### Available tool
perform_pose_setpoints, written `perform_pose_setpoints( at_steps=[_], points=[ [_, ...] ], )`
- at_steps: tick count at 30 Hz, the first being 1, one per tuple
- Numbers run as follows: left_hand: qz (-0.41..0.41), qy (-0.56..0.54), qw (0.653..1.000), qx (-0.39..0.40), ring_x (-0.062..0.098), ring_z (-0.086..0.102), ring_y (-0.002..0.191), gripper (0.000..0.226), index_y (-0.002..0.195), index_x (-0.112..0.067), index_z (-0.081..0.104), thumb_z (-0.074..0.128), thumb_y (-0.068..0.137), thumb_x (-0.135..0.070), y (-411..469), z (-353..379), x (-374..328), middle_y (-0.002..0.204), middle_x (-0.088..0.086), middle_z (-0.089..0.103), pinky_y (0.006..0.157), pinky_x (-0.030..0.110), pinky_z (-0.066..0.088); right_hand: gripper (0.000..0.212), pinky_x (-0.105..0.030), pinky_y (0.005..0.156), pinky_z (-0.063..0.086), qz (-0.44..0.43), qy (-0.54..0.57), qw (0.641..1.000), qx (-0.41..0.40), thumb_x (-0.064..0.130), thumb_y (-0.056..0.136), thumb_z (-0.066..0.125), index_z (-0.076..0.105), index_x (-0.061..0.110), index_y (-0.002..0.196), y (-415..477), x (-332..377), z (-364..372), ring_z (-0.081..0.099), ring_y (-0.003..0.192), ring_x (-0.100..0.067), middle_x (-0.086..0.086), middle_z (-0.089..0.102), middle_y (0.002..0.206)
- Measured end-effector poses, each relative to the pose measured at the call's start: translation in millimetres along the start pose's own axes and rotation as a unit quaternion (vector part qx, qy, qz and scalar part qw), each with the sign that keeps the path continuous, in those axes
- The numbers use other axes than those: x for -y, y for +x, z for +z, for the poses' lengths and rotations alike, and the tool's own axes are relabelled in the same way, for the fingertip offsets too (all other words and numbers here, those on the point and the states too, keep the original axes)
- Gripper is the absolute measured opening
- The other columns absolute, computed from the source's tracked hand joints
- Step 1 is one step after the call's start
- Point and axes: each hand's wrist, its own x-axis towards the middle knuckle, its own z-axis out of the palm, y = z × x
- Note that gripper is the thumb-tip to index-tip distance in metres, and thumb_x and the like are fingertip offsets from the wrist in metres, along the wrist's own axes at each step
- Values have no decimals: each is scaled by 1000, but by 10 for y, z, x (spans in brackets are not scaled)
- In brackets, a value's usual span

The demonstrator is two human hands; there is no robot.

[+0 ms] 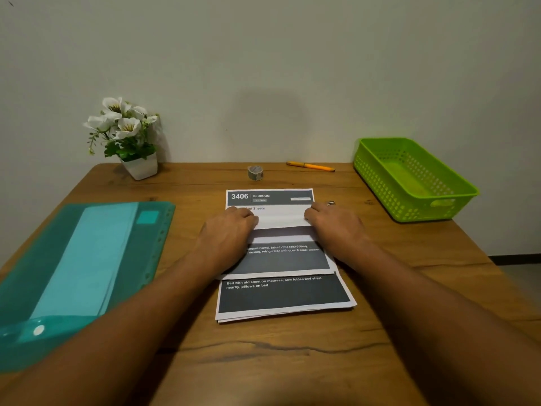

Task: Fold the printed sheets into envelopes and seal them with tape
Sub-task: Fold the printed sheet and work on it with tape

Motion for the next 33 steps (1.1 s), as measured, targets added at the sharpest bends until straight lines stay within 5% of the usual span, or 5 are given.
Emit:
perform_pose_setpoints(
  at_steps=[4, 9, 17, 28, 33],
  points=[
    [-4, -54, 999, -7, 25, 62, 113, 66, 122, -16, 68, 27, 99, -63, -102, -23, -52, 129, 4, 67, 90, 41, 54, 30, -34, 76, 49, -2, 93, 996, 10, 31, 93, 59, 66, 23, 121, -84, -145, -50, 60, 103, -23, 0, 66, 119],
    [-13, -57, 998, -10, 24, 52, 122, 56, 138, -19, 57, 29, 101, -50, -128, 43, -68, 138, 3, 59, 99, 43, 47, 61, -40, 94, 49, 14, 136, 988, 67, 69, 97, 46, 63, 23, 132, -178, -95, -144, 58, 118, -24, 0, 62, 135],
    [-27, -41, 999, 21, 25, 42, 130, 65, 150, -22, 44, 18, 99, -52, -129, 77, -96, 146, 4, 50, 102, 45, 39, 45, -42, 121, 29, 1, 208, 978, 5, 26, 107, 41, 48, 6, 146, 93, 745, 63, 38, 146, -30, -17, 45, 157],
    [-144, 26, 982, 116, 29, 17, 153, 76, 159, -7, 22, 14, 103, -57, -130, -17, -29, 167, 12, 22, 125, 53, 15, 54, -41, 128, 17, 14, 228, 974, -5, 29, 110, 35, 34, 7, 159, 104, 864, 147, 24, 156, -27, -12, 31, 167],
    [-57, -51, 991, 110, 20, 3, 157, 68, 163, -16, 10, 7, 105, -51, -102, 76, -90, 172, 2, 7, 127, 47, 7, 55, -41, 129, 15, 15, 213, 977, 4, 33, 111, 32, 31, 8, 160, 102, 856, 171, 21, 157, -26, -11, 29, 168]
  ],
)
